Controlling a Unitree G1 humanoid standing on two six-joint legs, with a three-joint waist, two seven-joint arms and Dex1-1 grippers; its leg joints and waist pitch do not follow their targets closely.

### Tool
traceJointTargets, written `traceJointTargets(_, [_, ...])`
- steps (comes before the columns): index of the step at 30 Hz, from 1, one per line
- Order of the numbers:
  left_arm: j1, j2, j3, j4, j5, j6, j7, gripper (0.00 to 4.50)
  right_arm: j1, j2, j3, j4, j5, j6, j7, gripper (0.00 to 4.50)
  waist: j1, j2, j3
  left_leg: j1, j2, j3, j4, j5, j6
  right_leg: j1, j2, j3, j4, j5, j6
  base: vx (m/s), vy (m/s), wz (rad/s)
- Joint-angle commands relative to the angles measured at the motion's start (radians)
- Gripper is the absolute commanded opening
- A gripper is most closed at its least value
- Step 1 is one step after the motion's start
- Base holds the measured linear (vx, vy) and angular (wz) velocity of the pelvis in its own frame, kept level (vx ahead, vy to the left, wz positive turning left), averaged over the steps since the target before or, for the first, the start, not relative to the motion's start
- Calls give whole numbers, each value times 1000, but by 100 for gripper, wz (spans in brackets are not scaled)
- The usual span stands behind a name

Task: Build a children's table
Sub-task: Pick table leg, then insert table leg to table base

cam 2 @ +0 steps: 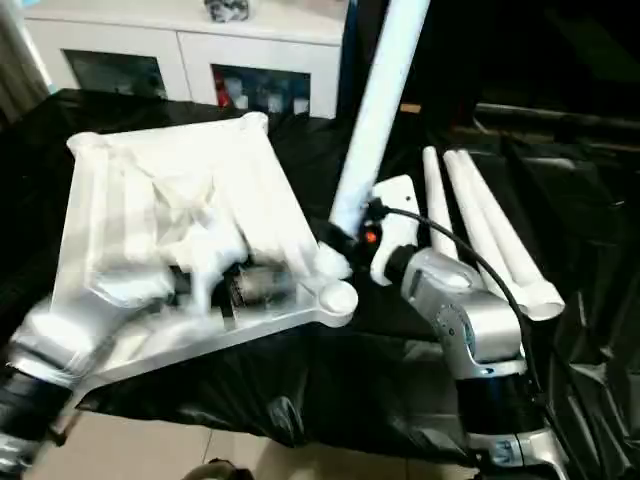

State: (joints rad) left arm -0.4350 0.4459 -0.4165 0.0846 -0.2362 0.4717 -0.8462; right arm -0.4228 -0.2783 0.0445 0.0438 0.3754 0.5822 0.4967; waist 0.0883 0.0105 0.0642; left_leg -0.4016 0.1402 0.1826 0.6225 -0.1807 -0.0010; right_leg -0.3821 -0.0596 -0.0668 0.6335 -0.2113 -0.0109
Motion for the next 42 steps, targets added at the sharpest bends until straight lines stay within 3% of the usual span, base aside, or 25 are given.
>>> traceJointTargets(1, [-10, 3, -16, 23, 35, -24, -2, 271, 6, 0, -8, -11, -9, -10, -11, 191, 0, 1, -73, 34, 95, -42, -88, -172, -49, 33, -109, 64, -71, -141, -191, 0, 0, 0])
traceJointTargets(3, [-13, 1, -25, 47, 49, -35, 7, 271, 12, 2, -13, -15, -12, -19, -17, 191, -2, 5, -73, 34, 95, -42, -87, -177, -45, 32, -108, 64, -72, -127, -195, 0, 0, 0])
traceJointTargets(5, [-14, -4, -24, 58, 50, -35, 11, 271, 19, 5, -18, -22, -11, -21, -22, 191, -1, 1, -73, 34, 94, -41, -86, -178, -43, 34, -110, 65, -72, -122, -202, 0, 0, 0])
traceJointTargets(6, [-20, -14, -18, 81, 61, -44, 6, 271, 22, 6, -23, -22, -14, -23, -23, 191, 1, 18, -74, 35, 95, -43, -85, -181, -47, 33, -111, 65, -69, -118, -207, 0, 0, 0])
traceJointTargets(7, [-20, -14, -18, 82, 61, -44, 6, 271, 23, 6, -23, -22, -15, -23, -23, 191, -2, 8, -74, 35, 95, -41, -86, -187, -46, 34, -108, 65, -74, -110, -208, 0, 0, 0])
traceJointTargets(8, [-24, -16, -14, 89, 62, -45, 2, 253, 27, 5, -24, -28, -14, -22, -21, 191, 0, 17, -75, 35, 96, -44, -86, -188, -49, 34, -108, 64, -69, -101, -213, 0, 0, 0])
traceJointTargets(10, [-26, -14, -4, 93, 58, -29, -2, 235, 37, 3, -22, -40, -13, -22, -19, 191, -2, 11, -74, 37, 96, -43, -88, -202, -51, 34, -108, 64, -71, -104, -218, 0, 0, 0])
traceJointTargets(12, [-26, -7, 1, 91, 57, -21, -12, 222, 41, 0, -19, -43, -15, -26, -19, 191, -2, 16, -73, 36, 96, -44, -88, -214, -55, 34, -109, 64, -73, -115, -220, 0, 0, 0])
traceJointTargets(18, [-18, 3, 4, 58, 40, 60, -26, 162, 53, -3, -13, -52, -19, -38, -17, 191, -2, 17, -71, 37, 96, -44, -89, -228, -54, 33, -109, 65, -74, -142, -220, 0, 0, 0])
traceJointTargets(35, [-15, -1, -1, 62, 47, 75, -52, 12, 71, -17, -6, -81, -17, -31, 10, 191, -3, 23, -70, 37, 96, -46, -91, -252, -55, 32, -108, 65, -78, -169, -216, 0, 0, 0])
traceJointTargets(39, [-54, -51, -14, 98, 65, 49, -41, 0, 71, -44, 0, -72, 2, -10, 68, 191, 1, 22, -68, 40, 97, -44, -88, -265, -51, 30, -111, 68, -86, -200, -209, 0, 0, 0])
traceJointTargets(42, [-81, -82, -19, 113, 62, 40, -45, 0, 68, -68, 20, -62, -3, -1, 104, 191, 1, 21, -70, 35, 98, -47, -89, -249, -46, 36, -112, 66, -84, -190, -208, 0, 0, 0])
